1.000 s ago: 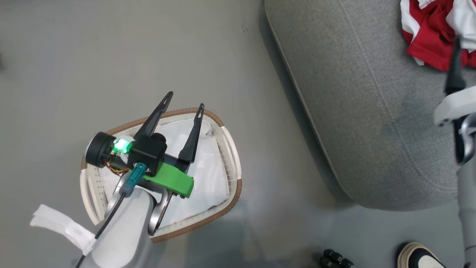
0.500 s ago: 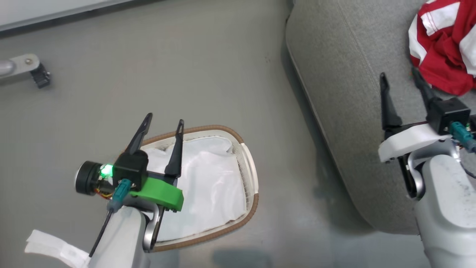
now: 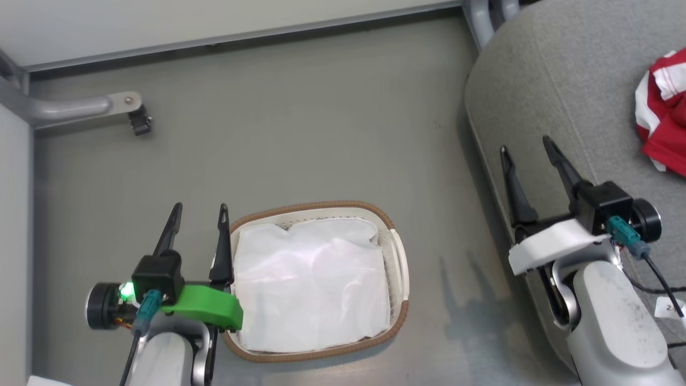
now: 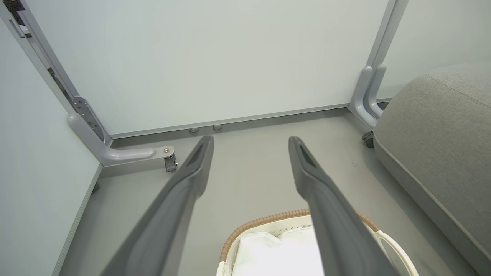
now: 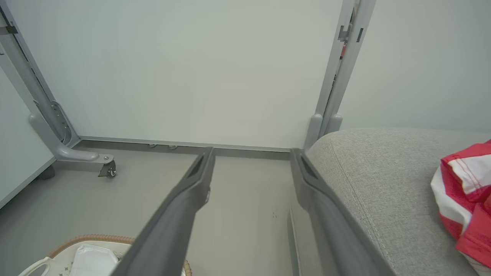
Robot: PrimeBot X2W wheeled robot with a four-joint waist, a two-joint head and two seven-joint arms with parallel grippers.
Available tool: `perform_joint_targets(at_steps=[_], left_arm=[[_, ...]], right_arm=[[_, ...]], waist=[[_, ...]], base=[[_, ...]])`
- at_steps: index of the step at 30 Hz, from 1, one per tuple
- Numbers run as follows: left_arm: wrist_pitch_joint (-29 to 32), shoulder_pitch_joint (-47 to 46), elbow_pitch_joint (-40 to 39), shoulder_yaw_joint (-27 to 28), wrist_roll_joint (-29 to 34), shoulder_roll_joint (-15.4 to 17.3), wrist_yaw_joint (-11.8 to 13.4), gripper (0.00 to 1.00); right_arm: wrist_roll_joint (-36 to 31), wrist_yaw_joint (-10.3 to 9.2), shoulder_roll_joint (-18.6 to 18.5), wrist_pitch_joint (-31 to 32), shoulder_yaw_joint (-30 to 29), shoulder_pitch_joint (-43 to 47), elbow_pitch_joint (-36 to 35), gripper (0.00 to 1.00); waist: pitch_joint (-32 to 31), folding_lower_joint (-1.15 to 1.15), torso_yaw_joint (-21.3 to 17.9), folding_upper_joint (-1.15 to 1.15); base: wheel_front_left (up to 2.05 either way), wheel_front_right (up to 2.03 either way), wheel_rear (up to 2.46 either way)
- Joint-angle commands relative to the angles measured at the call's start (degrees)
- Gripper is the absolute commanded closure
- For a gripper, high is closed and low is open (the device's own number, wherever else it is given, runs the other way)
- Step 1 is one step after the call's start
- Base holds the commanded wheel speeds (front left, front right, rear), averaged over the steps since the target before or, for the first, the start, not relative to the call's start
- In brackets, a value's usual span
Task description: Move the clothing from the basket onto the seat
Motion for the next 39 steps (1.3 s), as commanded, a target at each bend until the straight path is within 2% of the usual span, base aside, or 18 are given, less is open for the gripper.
perform_joint_targets(at_steps=[1, 9, 22, 23, 28, 39], left_arm=[[0.00, 1.37, 0.16, 0.68, -0.37, 0.06, -0.21, 0.00], [-0.01, 5.74, 1.94, 2.94, -3.00, -0.13, -1.33, 0.00], [-0.01, 12.64, 0.73, 4.89, -6.29, -0.11, -2.27, 0.00], [0.01, 12.08, 0.64, 4.82, -6.42, -0.22, -2.25, 1.00], [0.27, 12.08, 2.67, 4.96, -7.59, -0.43, -2.34, 1.00], [3.52, 11.11, 1.66, 6.38, -19.30, -0.38, -2.81, 1.00]], right_arm=[[0.26, -0.08, 0.09, -0.27, -0.31, 1.57, -0.22, 0.00], [0.72, -0.08, 0.70, -0.27, -0.85, 7.45, 0.24, 0.00], [0.73, -0.07, 1.94, -0.27, -1.59, 14.21, 1.96, 0.00], [0.87, -0.01, 1.92, 0.00, -1.52, 13.83, 1.88, 1.00], [1.57, 0.00, 2.20, 0.42, -1.58, 14.63, 3.79, 1.00], [14.07, -0.01, 2.31, 3.65, -3.07, 14.67, 2.69, 1.00]], waist=[[-2.30, 0.00, 2.47, 0.00], [-6.68, 0.00, 4.34, 0.00], [-12.10, 0.00, 5.08, 0.00], [-11.79, 0.00, 4.85, 0.00], [-11.96, 0.00, 4.90, 0.00], [-12.31, 0.00, 4.85, 0.00]], base=[[0.00, 0.00, 0.00], [0.00, 0.00, 0.00], [0.00, 0.00, 0.00], [0.00, 0.00, 0.00], [0.00, 0.00, 0.00], [0.00, 0.00, 0.00]])
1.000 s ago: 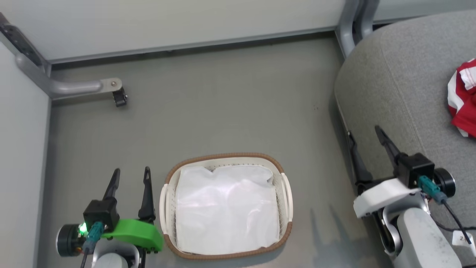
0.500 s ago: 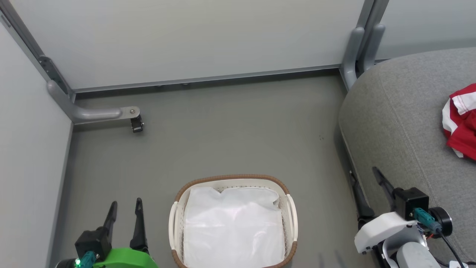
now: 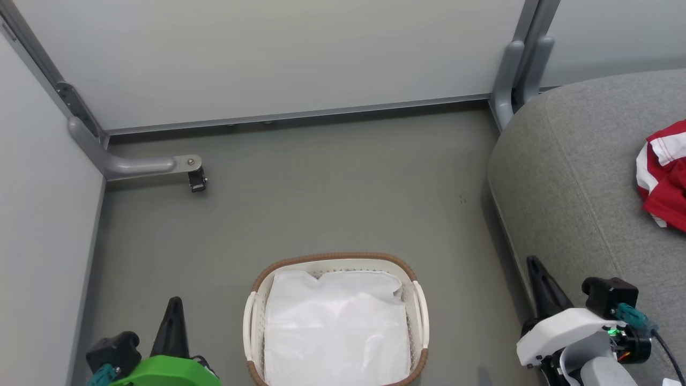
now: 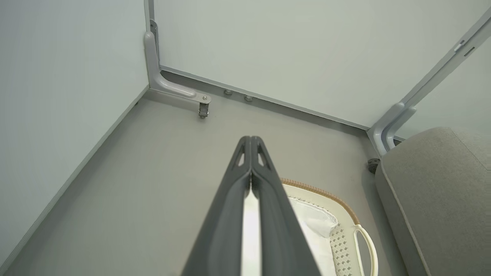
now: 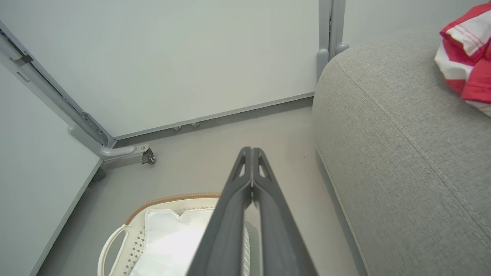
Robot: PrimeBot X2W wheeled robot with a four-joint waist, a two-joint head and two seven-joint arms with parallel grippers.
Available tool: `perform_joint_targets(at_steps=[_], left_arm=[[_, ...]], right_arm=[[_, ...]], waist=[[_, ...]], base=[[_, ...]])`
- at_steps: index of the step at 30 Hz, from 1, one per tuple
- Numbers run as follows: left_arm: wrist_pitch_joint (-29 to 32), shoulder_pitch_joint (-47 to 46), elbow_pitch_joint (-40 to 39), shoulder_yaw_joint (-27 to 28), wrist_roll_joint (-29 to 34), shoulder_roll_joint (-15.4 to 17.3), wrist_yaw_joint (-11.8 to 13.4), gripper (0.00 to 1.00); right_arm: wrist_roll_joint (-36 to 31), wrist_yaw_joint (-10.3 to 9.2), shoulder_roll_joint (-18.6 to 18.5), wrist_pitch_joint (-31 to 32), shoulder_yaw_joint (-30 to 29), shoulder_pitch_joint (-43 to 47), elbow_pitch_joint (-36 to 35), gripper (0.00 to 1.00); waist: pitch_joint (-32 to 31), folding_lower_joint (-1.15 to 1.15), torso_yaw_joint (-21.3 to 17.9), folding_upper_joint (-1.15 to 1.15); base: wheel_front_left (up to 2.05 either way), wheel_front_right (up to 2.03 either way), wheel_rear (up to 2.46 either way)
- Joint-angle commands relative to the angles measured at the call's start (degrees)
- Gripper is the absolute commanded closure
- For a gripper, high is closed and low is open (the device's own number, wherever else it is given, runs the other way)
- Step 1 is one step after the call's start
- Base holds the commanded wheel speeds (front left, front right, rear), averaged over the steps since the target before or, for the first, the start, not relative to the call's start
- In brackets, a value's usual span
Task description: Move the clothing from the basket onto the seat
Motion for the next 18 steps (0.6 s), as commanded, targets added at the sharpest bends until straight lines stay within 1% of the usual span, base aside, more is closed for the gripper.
perform_joint_targets(at_steps=[1, 18], left_arm=[[0.56, -1.13, -1.09, 0.62, -2.57, 0.14, -0.32, 1.00], [4.62, -2.36, -2.60, 2.29, -17.76, 0.20, -0.95, 1.00]], right_arm=[[2.70, -0.01, -0.28, 0.47, -0.54, -0.61, -1.24, 1.00], [18.92, -0.02, -0.14, 4.46, -2.25, -0.41, -2.78, 1.00]], waist=[[-0.04, 0.00, -0.01, 0.00], [-0.58, 0.00, -0.08, 0.00]], base=[[0.00, 0.00, 0.00], [0.00, 0.00, 0.00]])
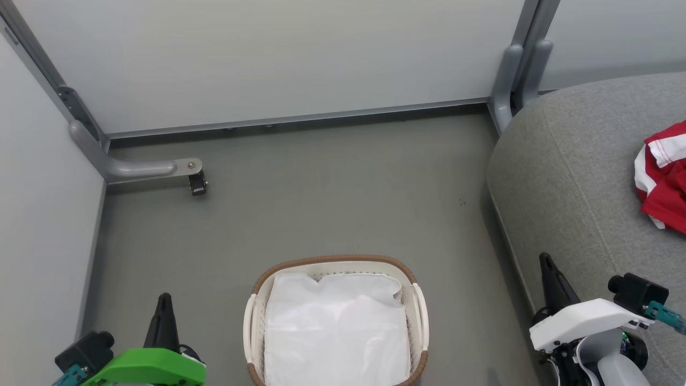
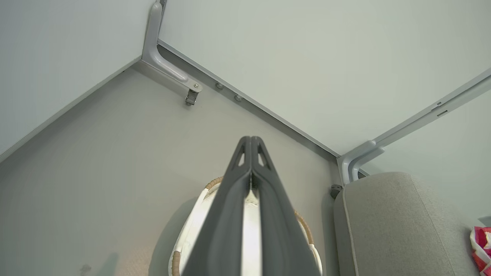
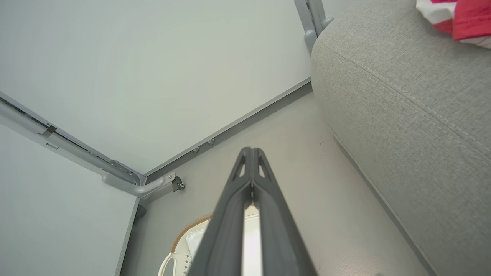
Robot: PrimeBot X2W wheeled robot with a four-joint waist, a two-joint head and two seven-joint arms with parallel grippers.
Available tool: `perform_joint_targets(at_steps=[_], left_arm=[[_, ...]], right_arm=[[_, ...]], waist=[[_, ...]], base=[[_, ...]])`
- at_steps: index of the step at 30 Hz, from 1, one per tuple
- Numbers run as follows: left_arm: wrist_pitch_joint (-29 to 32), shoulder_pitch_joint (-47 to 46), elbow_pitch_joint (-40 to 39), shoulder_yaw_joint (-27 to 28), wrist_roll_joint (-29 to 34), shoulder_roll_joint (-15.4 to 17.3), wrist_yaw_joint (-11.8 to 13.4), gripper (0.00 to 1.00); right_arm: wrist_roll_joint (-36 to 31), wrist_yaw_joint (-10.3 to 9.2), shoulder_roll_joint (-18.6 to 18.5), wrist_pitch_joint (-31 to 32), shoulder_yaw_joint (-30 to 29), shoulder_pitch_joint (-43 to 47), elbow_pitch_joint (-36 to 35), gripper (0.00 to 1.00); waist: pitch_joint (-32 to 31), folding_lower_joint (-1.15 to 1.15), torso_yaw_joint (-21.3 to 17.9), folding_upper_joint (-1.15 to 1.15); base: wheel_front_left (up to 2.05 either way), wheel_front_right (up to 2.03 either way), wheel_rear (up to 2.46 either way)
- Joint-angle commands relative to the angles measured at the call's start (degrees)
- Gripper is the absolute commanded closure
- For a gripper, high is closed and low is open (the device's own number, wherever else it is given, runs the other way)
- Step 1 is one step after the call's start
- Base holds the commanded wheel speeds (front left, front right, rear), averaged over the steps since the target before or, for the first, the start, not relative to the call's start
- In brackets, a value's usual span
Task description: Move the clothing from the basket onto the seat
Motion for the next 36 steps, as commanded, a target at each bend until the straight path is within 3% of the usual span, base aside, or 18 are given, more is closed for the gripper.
perform_joint_targets(at_steps=[1, 36], left_arm=[[0.49, -1.87, -0.93, 0.57, -2.27, 0.19, -0.43, 1.00], [6.95, -3.79, -3.10, 3.23, -25.73, 0.32, -1.41, 1.00]], right_arm=[[2.31, -0.01, -0.32, 0.55, -0.49, -0.41, -1.05, 1.00], [27.36, -0.02, -0.07, 6.91, -3.31, -0.18, -3.25, 1.00]], waist=[[-0.05, 0.00, -0.01, 0.00], [-1.15, 0.00, -0.15, 0.00]], base=[[0.00, 0.00, 0.00], [0.00, 0.00, 0.00]])
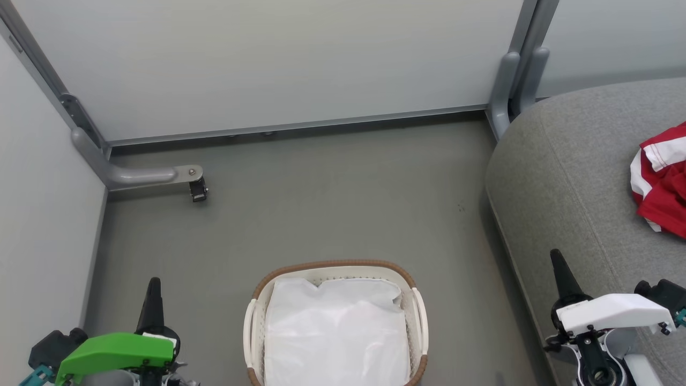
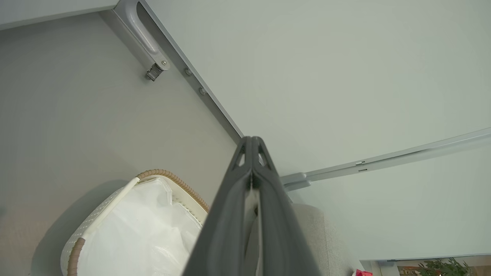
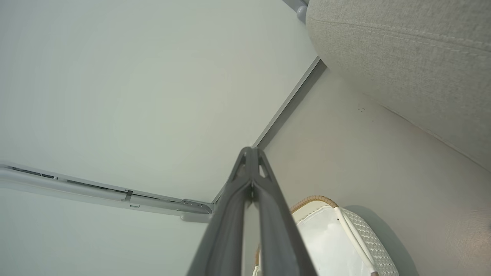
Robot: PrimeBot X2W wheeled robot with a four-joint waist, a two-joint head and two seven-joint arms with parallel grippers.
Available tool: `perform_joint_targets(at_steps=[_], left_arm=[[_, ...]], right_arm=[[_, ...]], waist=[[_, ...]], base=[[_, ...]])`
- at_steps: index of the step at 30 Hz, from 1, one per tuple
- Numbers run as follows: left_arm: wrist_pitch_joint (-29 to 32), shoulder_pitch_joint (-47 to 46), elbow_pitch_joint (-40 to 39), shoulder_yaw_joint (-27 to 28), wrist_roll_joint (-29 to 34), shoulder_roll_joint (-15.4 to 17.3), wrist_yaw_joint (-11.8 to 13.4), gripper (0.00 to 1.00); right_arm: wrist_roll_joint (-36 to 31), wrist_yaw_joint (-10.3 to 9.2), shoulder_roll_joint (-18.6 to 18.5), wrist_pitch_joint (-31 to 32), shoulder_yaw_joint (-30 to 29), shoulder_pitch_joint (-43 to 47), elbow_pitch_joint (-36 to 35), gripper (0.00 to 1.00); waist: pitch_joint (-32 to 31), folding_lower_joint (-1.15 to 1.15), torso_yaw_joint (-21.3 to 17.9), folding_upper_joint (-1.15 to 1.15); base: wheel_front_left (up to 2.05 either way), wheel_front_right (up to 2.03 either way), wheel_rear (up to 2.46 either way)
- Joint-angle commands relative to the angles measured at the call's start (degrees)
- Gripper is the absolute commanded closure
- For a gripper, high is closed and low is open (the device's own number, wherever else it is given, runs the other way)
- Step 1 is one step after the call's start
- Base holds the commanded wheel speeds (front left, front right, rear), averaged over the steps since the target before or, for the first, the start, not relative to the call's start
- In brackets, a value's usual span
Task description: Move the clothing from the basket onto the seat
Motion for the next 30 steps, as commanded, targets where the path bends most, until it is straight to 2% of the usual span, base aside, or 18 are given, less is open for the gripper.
perform_joint_targets(at_steps=[1, 30], left_arm=[[0.46, -1.63, -0.74, 0.25, -1.61, 0.31, -0.37, 1.00], [4.48, -2.68, -1.95, 1.89, -15.97, 0.39, -0.99, 1.00]], right_arm=[[1.60, -0.03, -0.24, 0.42, -0.37, -0.17, -0.81, 1.00], [17.01, -0.04, -0.10, 4.36, -2.08, 0.02, -2.08, 1.00]], waist=[[-0.04, 0.00, 0.00, 0.00], [-0.96, 0.00, -0.12, 0.00]], base=[[0.00, 0.00, 0.00], [0.00, 0.00, 0.00]])
